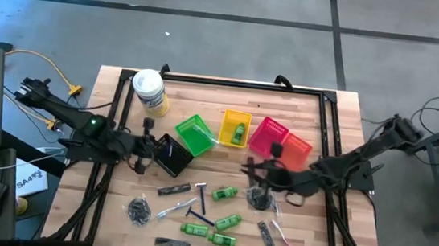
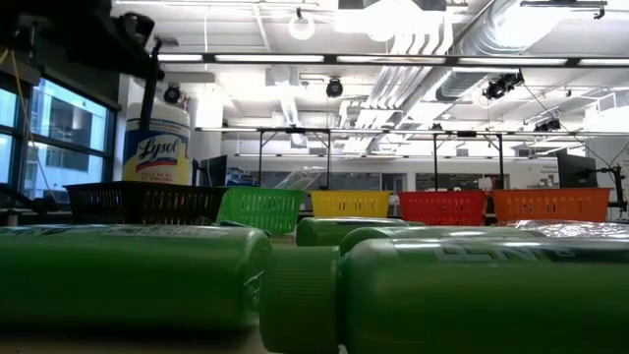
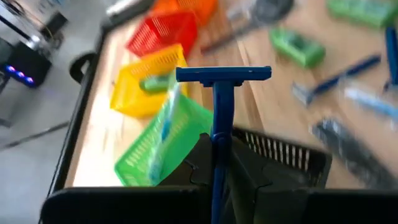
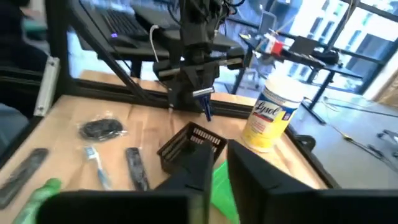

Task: Pick & Place Travel size toiletries
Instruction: Put the blue razor into the black bin

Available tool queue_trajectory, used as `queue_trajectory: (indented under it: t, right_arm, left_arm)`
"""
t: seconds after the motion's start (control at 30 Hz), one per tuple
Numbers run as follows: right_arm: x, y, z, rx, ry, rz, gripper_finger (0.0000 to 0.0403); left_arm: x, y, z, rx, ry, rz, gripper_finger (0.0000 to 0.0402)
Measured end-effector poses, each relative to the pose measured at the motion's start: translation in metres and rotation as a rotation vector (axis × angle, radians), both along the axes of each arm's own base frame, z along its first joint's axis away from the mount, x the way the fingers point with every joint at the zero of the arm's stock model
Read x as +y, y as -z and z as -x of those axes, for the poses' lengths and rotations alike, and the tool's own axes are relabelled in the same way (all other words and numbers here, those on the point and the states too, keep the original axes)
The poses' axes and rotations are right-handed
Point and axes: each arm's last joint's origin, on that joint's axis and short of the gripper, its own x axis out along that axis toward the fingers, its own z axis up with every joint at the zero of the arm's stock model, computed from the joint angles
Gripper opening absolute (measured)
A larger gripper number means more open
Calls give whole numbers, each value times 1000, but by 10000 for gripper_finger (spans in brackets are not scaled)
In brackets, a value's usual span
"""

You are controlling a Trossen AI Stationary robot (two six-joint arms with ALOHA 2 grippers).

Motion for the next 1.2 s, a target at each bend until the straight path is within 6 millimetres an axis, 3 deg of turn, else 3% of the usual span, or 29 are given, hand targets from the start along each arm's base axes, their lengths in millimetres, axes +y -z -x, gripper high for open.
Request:
queue_trajectory:
  t: [0.07, 0.2, 0.4, 0.63, 0.77, 0.93, 1.2]
  right_arm:
    - [-3, 15, 18, -47, -21, -28, 12]
    - [-8, 40, 45, -137, -32, -83, 7]
    - [-14, 72, 60, -134, -36, -98, 7]
    - [-14, 82, 62, -103, -40, -137, 7]
    - [-11, 83, 64, -98, -59, -137, 7]
    - [-7, 83, 67, -97, -80, -140, 7]
    - [-6, 83, 68, -97, -85, -142, 7]
  left_arm:
    - [-3, 7, -6, 60, 7, -37, 17]
    - [-11, 11, -27, 171, 8, -90, 17]
    - [-28, 13, -66, 416, -13, -178, 17]
    - [-45, 28, -106, 705, -82, -230, 17]
    - [-41, 34, -114, 751, -131, -194, 17]
    - [-21, 34, -119, 739, -255, -95, 17]
    - [-14, 42, -120, 766, -235, -27, 17]
